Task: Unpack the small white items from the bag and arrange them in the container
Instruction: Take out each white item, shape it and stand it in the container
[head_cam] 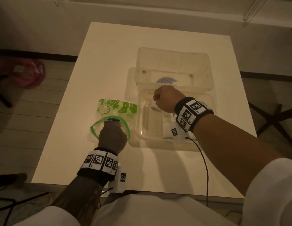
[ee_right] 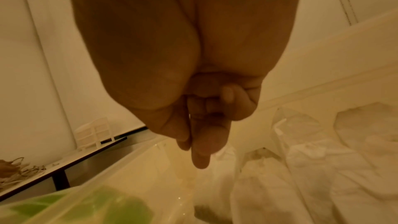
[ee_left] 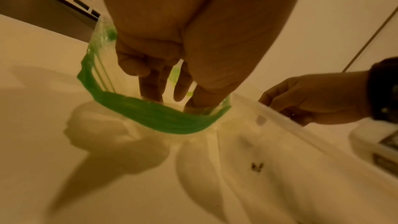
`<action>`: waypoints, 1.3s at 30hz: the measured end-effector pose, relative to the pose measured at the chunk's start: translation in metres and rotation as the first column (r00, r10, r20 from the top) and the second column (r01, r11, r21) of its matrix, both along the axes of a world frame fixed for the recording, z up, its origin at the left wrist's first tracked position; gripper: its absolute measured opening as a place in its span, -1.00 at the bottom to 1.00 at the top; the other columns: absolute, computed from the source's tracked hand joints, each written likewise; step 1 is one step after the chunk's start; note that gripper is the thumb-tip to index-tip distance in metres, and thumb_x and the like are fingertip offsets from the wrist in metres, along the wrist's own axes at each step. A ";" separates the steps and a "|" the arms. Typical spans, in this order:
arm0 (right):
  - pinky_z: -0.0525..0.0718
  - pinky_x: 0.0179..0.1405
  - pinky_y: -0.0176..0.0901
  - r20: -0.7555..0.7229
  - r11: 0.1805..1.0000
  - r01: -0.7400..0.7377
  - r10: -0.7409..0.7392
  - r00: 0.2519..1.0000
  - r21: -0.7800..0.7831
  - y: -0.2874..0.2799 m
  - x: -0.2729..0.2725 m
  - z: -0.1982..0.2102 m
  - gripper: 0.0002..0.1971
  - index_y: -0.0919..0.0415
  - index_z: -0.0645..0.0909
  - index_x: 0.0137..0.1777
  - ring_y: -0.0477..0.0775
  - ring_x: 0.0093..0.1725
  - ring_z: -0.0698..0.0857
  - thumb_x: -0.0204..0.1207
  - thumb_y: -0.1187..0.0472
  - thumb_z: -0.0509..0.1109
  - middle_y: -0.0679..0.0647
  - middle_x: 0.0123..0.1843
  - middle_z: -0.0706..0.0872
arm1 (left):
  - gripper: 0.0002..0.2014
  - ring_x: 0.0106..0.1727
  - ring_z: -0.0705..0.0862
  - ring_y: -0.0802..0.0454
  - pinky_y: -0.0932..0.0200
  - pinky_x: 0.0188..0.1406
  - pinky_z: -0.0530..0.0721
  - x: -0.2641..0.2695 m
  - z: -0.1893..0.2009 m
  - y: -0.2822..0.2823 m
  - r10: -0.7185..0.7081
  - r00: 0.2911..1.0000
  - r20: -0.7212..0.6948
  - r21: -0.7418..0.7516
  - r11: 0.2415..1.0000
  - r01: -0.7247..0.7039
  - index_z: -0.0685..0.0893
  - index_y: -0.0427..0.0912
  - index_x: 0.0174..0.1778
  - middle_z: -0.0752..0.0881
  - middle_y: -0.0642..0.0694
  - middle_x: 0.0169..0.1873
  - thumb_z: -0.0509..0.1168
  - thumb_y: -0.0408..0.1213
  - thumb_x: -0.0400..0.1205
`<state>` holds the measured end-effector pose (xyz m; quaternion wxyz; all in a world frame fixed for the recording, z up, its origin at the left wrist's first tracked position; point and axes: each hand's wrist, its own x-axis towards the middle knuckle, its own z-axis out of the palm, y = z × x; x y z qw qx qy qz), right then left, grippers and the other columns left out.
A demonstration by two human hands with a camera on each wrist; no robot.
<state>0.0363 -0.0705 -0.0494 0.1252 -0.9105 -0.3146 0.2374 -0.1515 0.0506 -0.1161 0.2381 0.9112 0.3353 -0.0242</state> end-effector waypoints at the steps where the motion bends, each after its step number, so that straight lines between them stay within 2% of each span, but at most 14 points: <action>1: 0.53 0.00 -0.29 -0.005 1.000 0.003 -0.003 1.000 0.016 -0.002 -0.001 0.001 -0.78 0.19 0.73 0.12 0.02 0.02 0.65 0.57 0.32 0.30 0.07 0.10 0.73 | -0.75 0.12 0.69 -0.13 0.16 0.17 0.57 0.001 -0.002 0.001 -0.034 0.999 -0.039 0.032 0.999 0.036 0.66 -0.33 0.13 0.73 -0.21 0.05 0.39 -0.33 0.56; 7: 0.50 -0.08 -0.31 -0.031 0.998 0.010 -0.009 0.999 0.056 -0.014 -0.005 0.005 -0.82 0.18 0.73 0.05 -0.02 -0.06 0.64 0.56 0.29 0.31 0.02 -0.02 0.70 | -0.79 0.01 0.70 -0.05 0.18 -0.01 0.59 0.014 0.004 0.004 -0.264 0.848 -0.460 0.098 0.934 0.344 0.66 -0.22 -0.11 0.57 0.00 -0.31 0.27 -0.15 0.65; 9: 0.54 -0.05 -0.27 -0.041 0.998 0.003 -0.001 0.999 0.057 -0.017 -0.007 0.005 -0.83 0.18 0.73 0.04 0.02 -0.03 0.67 0.55 0.28 0.32 0.02 -0.01 0.71 | -0.75 0.15 0.69 -0.11 0.08 0.18 0.63 0.019 0.000 0.005 -0.303 0.823 -0.480 0.057 0.925 0.374 0.67 -0.25 0.12 0.69 -0.09 -0.05 0.24 -0.15 0.68; 12: 0.55 -0.08 -0.27 -0.053 0.997 0.001 0.003 0.999 0.073 -0.020 -0.010 0.004 -0.86 0.17 0.73 -0.01 0.01 -0.05 0.67 0.53 0.27 0.34 -0.02 -0.07 0.68 | -0.66 0.38 0.56 -0.17 0.00 0.45 0.48 0.022 -0.002 0.005 -0.342 0.792 -0.506 -0.023 0.923 0.384 0.52 -0.29 0.38 0.60 -0.22 0.34 0.17 -0.21 0.74; 15: 0.53 -0.10 -0.26 -0.053 0.996 -0.002 0.007 0.999 0.085 -0.022 -0.011 0.005 -0.89 0.15 0.72 -0.06 -0.01 -0.07 0.66 0.54 0.24 0.36 -0.04 -0.10 0.66 | -0.72 0.30 0.63 -0.16 0.06 0.35 0.52 0.024 -0.001 0.007 -0.301 0.854 -0.425 0.061 0.932 0.358 0.59 -0.37 0.29 0.66 -0.26 0.26 0.14 -0.33 0.74; 19: 0.54 -0.09 -0.24 -0.061 0.996 -0.006 0.011 0.998 0.084 -0.025 -0.012 0.005 -0.89 0.15 0.72 -0.05 -0.02 -0.09 0.64 0.55 0.18 0.37 -0.04 -0.09 0.66 | -0.87 -0.08 0.78 -0.28 -0.03 0.00 0.71 0.021 -0.003 0.009 -0.357 0.856 -0.374 0.180 0.877 0.445 0.71 -0.53 -0.09 0.76 -0.41 -0.12 0.44 -0.55 0.49; 22: 0.52 -0.12 -0.25 -0.069 0.996 -0.021 0.027 0.997 0.086 -0.024 -0.012 0.005 -0.91 0.10 0.70 -0.09 -0.07 -0.14 0.63 0.55 0.16 0.37 -0.08 -0.14 0.64 | -0.84 -0.16 0.77 -0.41 -0.25 -0.06 0.77 0.022 -0.027 0.028 -0.286 0.896 -0.341 0.126 0.930 0.344 0.70 -0.59 -0.13 0.75 -0.48 -0.19 0.44 -0.55 0.45; 25: 0.50 -0.14 -0.27 -0.084 0.995 -0.037 0.045 0.995 0.092 -0.023 -0.012 0.006 -0.90 0.07 0.70 -0.07 -0.14 -0.19 0.61 0.57 0.16 0.35 -0.16 -0.20 0.60 | -0.67 0.34 0.60 -0.23 -0.01 0.42 0.48 0.021 -0.002 0.027 -0.104 0.913 -0.394 -0.060 0.994 0.088 0.58 -0.43 0.33 0.63 -0.27 0.32 0.13 -0.32 0.74; 27: 0.51 -0.16 -0.27 -0.104 0.994 -0.057 0.067 0.992 0.096 -0.023 -0.012 0.007 -0.87 0.09 0.73 -0.03 -0.16 -0.20 0.63 0.59 0.14 0.35 -0.20 -0.23 0.62 | -0.68 0.41 0.52 -0.16 0.15 0.43 0.31 0.020 0.008 0.026 -0.090 0.935 -0.344 -0.124 0.991 0.050 0.50 -0.42 0.39 0.57 -0.27 0.34 0.08 -0.34 0.77; 29: 0.53 -0.20 -0.28 -0.154 0.990 -0.086 0.103 0.983 0.116 -0.022 -0.014 0.010 -0.85 0.07 0.74 -0.02 -0.17 -0.22 0.67 0.59 0.10 0.35 -0.17 -0.23 0.70 | -0.68 0.40 0.52 -0.20 0.10 0.46 0.33 0.020 0.015 0.027 -0.079 0.940 -0.331 -0.171 0.985 0.023 0.49 -0.44 0.38 0.57 -0.29 0.33 0.09 -0.36 0.77; 31: 0.54 -0.25 -0.32 -0.184 0.983 -0.109 0.136 0.974 0.147 -0.020 -0.016 0.012 -0.85 0.06 0.74 -0.08 -0.20 -0.24 0.69 0.59 0.08 0.36 -0.16 -0.23 0.74 | -0.72 0.29 0.58 -0.20 0.12 0.41 0.44 0.022 0.018 0.034 -0.074 0.934 -0.348 -0.263 0.965 -0.022 0.55 -0.44 0.31 0.62 -0.31 0.24 0.14 -0.35 0.75; 33: 0.56 -0.19 -0.29 -0.170 0.977 -0.133 0.161 0.972 0.169 -0.018 -0.019 0.013 -0.83 0.05 0.74 -0.15 -0.20 -0.22 0.67 0.59 0.05 0.37 -0.19 -0.25 0.70 | -0.86 -0.06 0.61 -0.05 0.39 0.07 0.55 0.021 0.023 0.039 -0.090 0.915 -0.392 -0.285 0.958 -0.027 0.63 -0.38 -0.03 0.63 -0.19 -0.10 0.23 -0.37 0.71; 35: 0.57 -0.14 -0.25 -0.159 0.972 -0.145 0.175 0.972 0.182 -0.017 -0.021 0.013 -0.82 0.03 0.72 -0.21 -0.19 -0.20 0.65 0.58 0.02 0.39 -0.23 -0.26 0.66 | -0.80 -0.23 0.59 -0.04 0.35 -0.10 0.64 0.021 0.030 0.041 -0.066 0.926 -0.373 -0.317 0.946 -0.061 0.57 -0.28 -0.28 0.54 -0.09 -0.33 0.26 -0.42 0.68; 39: 0.54 -0.19 -0.24 -0.181 0.968 -0.179 0.211 0.961 0.177 -0.014 -0.027 0.015 -0.79 0.01 0.72 -0.25 -0.21 -0.25 0.63 0.53 -0.06 0.43 -0.23 -0.30 0.66 | -0.78 0.26 0.62 -0.29 0.03 0.22 0.51 0.020 0.036 0.041 -0.130 0.913 -0.387 -0.203 0.978 0.054 0.63 -0.45 0.14 0.68 -0.32 0.05 0.21 -0.37 0.69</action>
